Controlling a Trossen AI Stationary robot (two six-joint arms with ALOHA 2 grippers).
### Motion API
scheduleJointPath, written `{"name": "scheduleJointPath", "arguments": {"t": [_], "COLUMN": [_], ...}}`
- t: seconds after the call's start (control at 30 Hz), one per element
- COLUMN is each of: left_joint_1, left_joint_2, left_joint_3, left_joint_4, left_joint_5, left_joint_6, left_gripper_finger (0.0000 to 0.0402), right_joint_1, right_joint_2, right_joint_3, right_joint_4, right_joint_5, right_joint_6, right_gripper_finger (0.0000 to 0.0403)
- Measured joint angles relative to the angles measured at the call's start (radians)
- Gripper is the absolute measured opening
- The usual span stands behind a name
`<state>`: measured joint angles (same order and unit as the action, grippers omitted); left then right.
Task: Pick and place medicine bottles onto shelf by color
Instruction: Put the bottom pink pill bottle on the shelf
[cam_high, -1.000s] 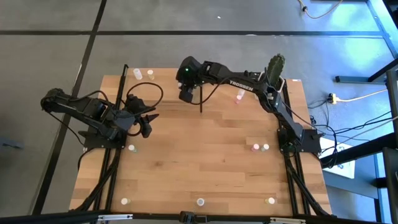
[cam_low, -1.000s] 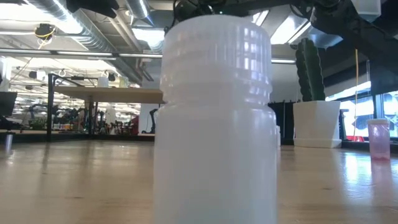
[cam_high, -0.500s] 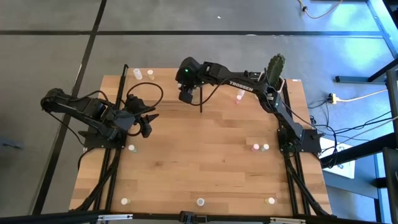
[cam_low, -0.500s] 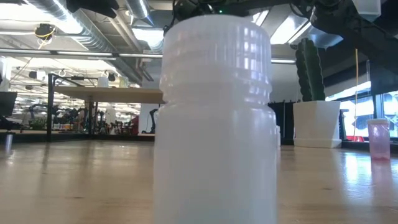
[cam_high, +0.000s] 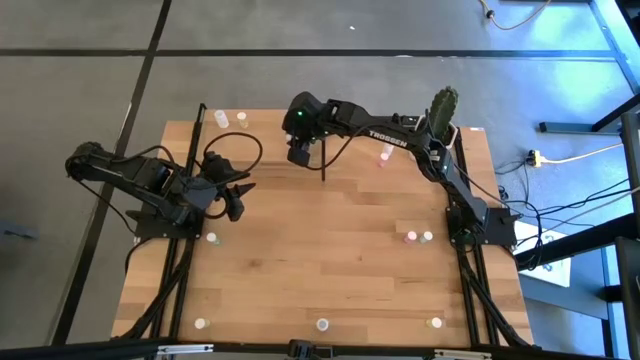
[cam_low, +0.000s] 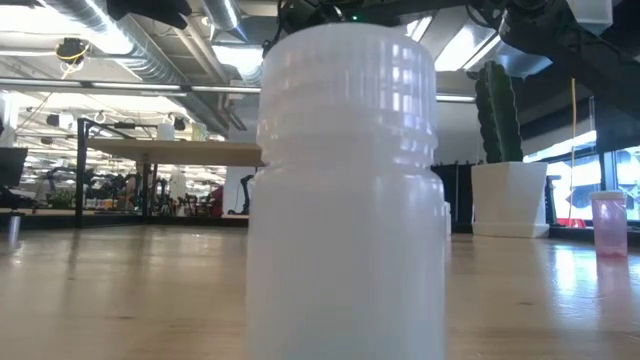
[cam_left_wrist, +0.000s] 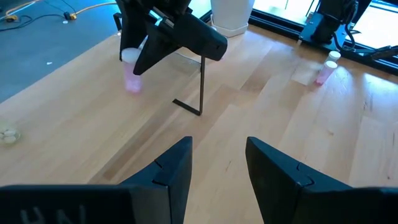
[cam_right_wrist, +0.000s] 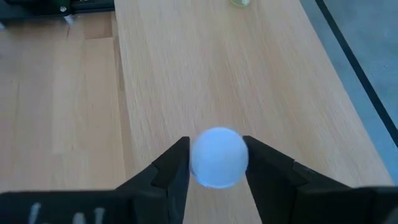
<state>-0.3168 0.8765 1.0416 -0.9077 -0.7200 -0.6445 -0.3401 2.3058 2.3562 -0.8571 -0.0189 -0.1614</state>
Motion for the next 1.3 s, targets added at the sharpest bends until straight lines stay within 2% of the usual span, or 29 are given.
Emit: {"name": "scheduleJointPath", "arguments": {"t": [0.2,0.53,0.93,1.07,1.3], "left_joint_1": [0.000,0.000,0.000,0.000,0.006], "left_joint_2": [0.000,0.000,0.000,0.000,0.005], "left_joint_3": [0.000,0.000,0.000,0.000,0.000], "left_joint_4": [0.000,0.000,0.000,0.000,0.004], "left_joint_5": [0.000,0.000,0.000,0.004,-0.017], "left_joint_6": [0.000,0.000,0.000,0.006,0.045], "left_gripper_finger": [0.0143,0.0143,0.0143,0.0143,0.0143], "right_joint_1": [0.000,0.000,0.007,0.019,0.039], "right_joint_2": [0.000,-0.007,-0.087,-0.102,-0.106], "right_joint_3": [0.000,0.000,0.000,0.001,0.001], "right_joint_4": [0.001,-0.006,-0.075,-0.101,-0.123], "right_joint_5": [0.000,0.000,0.000,-0.006,-0.034], "right_joint_6": [-0.002,-0.001,0.000,-0.016,-0.058], "right_gripper_finger": [0.0170,0.0172,0.0170,0.0141,0.0040]}}
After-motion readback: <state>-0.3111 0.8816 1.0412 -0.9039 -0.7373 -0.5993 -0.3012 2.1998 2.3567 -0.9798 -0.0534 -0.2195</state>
